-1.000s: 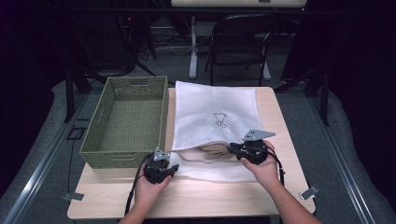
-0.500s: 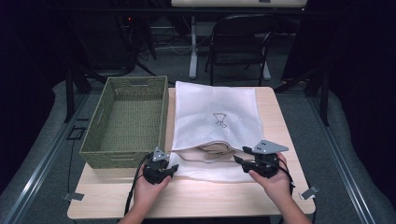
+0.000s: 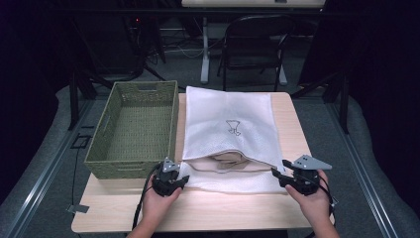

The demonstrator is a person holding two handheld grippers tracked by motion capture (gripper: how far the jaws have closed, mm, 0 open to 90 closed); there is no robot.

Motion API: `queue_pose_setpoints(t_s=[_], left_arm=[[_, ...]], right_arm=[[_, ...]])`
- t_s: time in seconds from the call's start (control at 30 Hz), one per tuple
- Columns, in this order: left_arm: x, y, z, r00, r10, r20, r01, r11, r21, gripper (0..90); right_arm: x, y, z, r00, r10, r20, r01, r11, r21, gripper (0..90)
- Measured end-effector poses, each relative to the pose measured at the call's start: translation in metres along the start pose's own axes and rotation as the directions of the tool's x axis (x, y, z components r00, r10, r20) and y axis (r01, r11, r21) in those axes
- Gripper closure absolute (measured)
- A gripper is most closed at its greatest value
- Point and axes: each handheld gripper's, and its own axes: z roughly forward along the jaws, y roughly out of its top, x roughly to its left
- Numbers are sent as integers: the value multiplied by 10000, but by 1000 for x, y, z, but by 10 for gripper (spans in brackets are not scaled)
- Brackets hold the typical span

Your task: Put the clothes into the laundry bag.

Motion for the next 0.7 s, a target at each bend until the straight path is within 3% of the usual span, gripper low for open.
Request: queue_pose_setpoints(t_s=[0.23,0.53,0.7], left_arm=[[-1,0,2,9999,69,-83,-68,9999,93,694],[-1,0,4,9999,85,-92,-84,9999,83,691],[-1,-1,4,9999,80,-82,-79,9999,109,685]], right_arm=[[-17,-24,9,9949,1008,66,-1010,9932,575,441],[-24,-39,20,9860,1665,83,-1663,9794,1149,397],[-27,-42,21,9835,1808,26,-1793,9731,1444,397]])
